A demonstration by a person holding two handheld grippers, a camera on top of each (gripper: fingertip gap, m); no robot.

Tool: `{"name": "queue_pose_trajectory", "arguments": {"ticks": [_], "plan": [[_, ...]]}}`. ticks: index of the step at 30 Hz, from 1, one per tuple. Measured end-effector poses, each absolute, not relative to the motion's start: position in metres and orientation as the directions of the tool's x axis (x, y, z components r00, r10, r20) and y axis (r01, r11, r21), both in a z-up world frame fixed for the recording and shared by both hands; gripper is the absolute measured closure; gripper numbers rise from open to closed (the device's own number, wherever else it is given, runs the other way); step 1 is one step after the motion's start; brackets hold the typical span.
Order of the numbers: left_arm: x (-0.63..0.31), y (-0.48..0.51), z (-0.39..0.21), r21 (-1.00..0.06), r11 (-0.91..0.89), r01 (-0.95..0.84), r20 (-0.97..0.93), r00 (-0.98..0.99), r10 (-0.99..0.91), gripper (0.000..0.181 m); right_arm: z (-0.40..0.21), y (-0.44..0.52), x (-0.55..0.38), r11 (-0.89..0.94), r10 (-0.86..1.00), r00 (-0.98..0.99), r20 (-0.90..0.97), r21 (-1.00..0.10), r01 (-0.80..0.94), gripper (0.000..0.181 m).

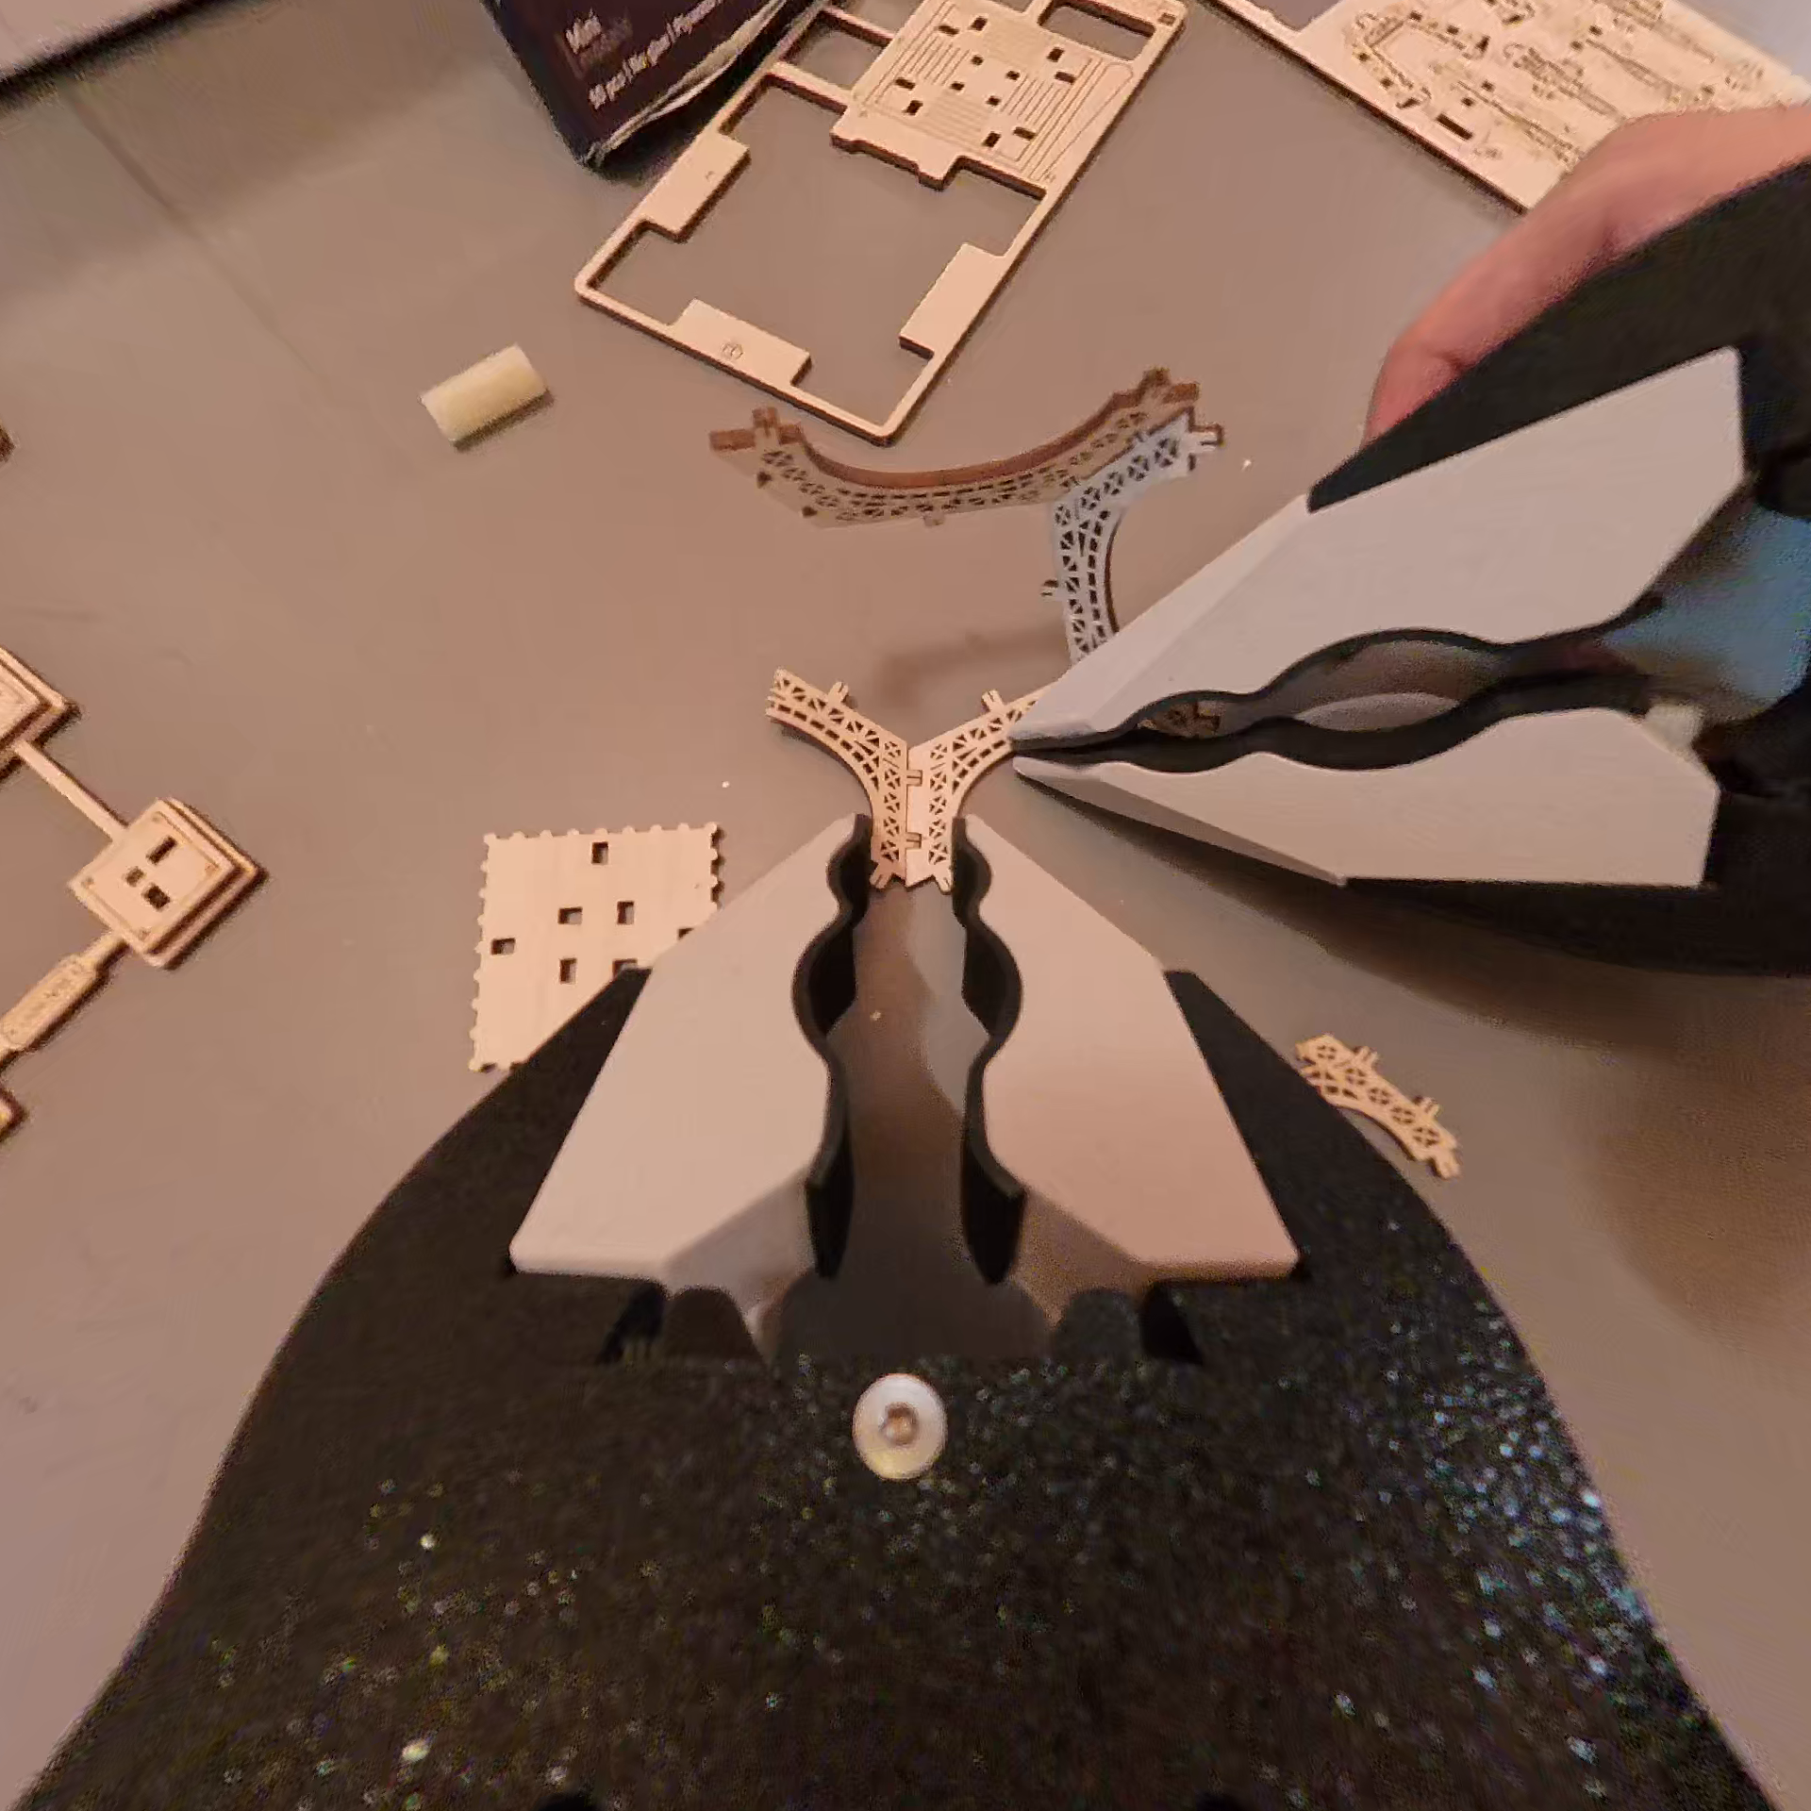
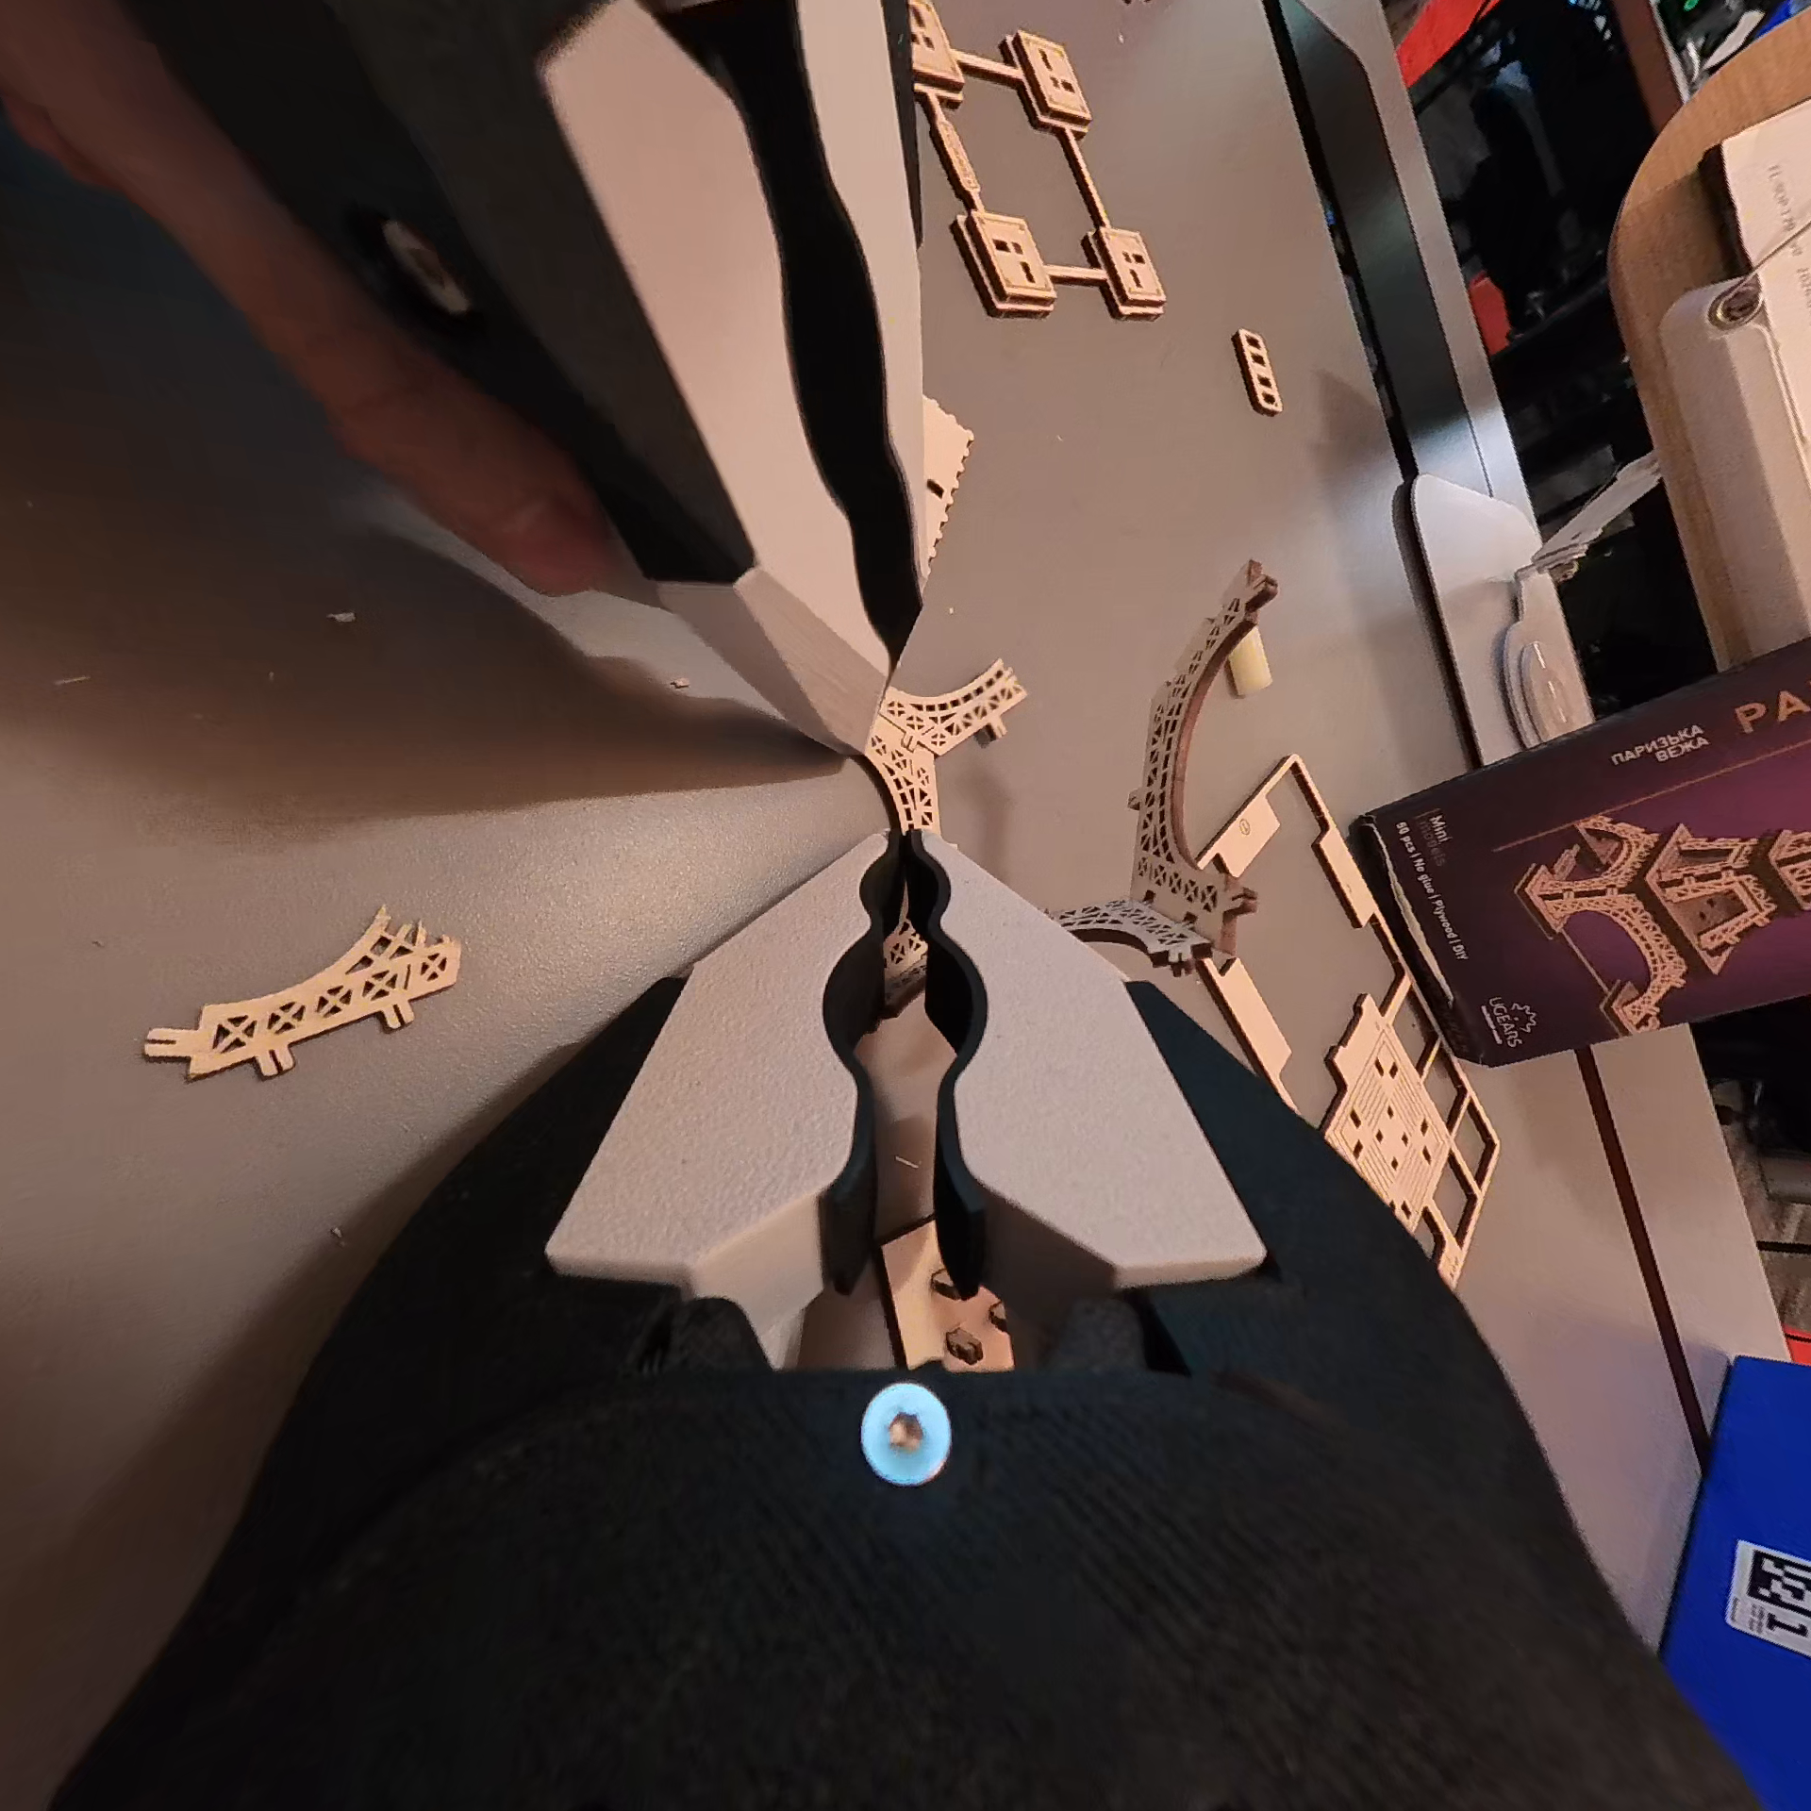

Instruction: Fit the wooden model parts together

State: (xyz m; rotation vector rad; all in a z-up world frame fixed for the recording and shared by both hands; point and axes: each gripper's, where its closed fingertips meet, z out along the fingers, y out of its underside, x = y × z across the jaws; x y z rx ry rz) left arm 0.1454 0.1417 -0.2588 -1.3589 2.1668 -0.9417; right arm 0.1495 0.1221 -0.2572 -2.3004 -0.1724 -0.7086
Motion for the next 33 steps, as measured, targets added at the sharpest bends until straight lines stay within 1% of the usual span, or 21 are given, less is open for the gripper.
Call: {"name": "queue_pose_trajectory", "arguments": {"ticks": [5,14,15,17,20,22,23,24,25,26,28,33], "plan": [[0.145,0.141,-0.256,-0.741,0.410,-0.532,-0.134,-0.482,-0.866,0.168,-0.257,0.122,0.149,-0.733,-0.080,0.845,0.528,-0.606,0.309,0.181],[0.146,0.140,-0.255,-0.712,0.543,-0.445,-0.307,-0.498,-0.811,0.169,-0.257,0.122,0.149,-0.736,-0.086,0.846,0.526,-0.606,0.301,0.181],[0.146,0.140,-0.255,-0.712,0.548,-0.439,-0.316,-0.497,-0.808,0.181,-0.257,0.122,0.149,-0.736,-0.088,0.847,0.524,-0.607,0.299,0.181],[0.148,0.144,-0.255,-0.706,0.557,-0.437,-0.345,-0.475,-0.809,0.175,-0.257,0.122,0.149,-0.737,-0.088,0.846,0.525,-0.606,0.300,0.181],[0.150,0.147,-0.253,-0.726,0.499,-0.474,-0.287,-0.450,-0.846,0.163,-0.257,0.122,0.149,-0.737,-0.088,0.846,0.526,-0.606,0.300,0.181],[0.148,0.144,-0.256,-0.741,0.405,-0.536,-0.154,-0.452,-0.879,0.146,-0.257,0.122,0.149,-0.736,-0.088,0.847,0.525,-0.607,0.299,0.181],[0.147,0.141,-0.259,-0.732,0.351,-0.584,-0.066,-0.453,-0.889,0.139,-0.257,0.122,0.149,-0.737,-0.088,0.847,0.524,-0.607,0.299,0.181],[0.147,0.139,-0.261,-0.725,0.293,-0.624,0.015,-0.439,-0.898,0.135,-0.257,0.122,0.149,-0.737,-0.088,0.847,0.524,-0.606,0.299,0.181],[0.148,0.136,-0.259,-0.730,0.256,-0.633,0.070,-0.443,-0.894,0.136,-0.257,0.122,0.149,-0.737,-0.087,0.846,0.525,-0.605,0.300,0.181],[0.147,0.132,-0.259,-0.729,0.251,-0.637,0.100,-0.462,-0.881,0.146,-0.257,0.122,0.149,-0.737,-0.087,0.846,0.526,-0.605,0.301,0.181],[0.149,0.136,-0.260,-0.728,0.288,-0.622,0.052,-0.469,-0.882,0.165,-0.257,0.122,0.149,-0.737,-0.087,0.846,0.525,-0.606,0.300,0.181],[0.149,0.139,-0.260,-0.730,0.408,-0.549,-0.106,-0.498,-0.861,0.167,-0.257,0.122,0.149,-0.734,-0.088,0.851,0.519,-0.611,0.297,0.181]]}}
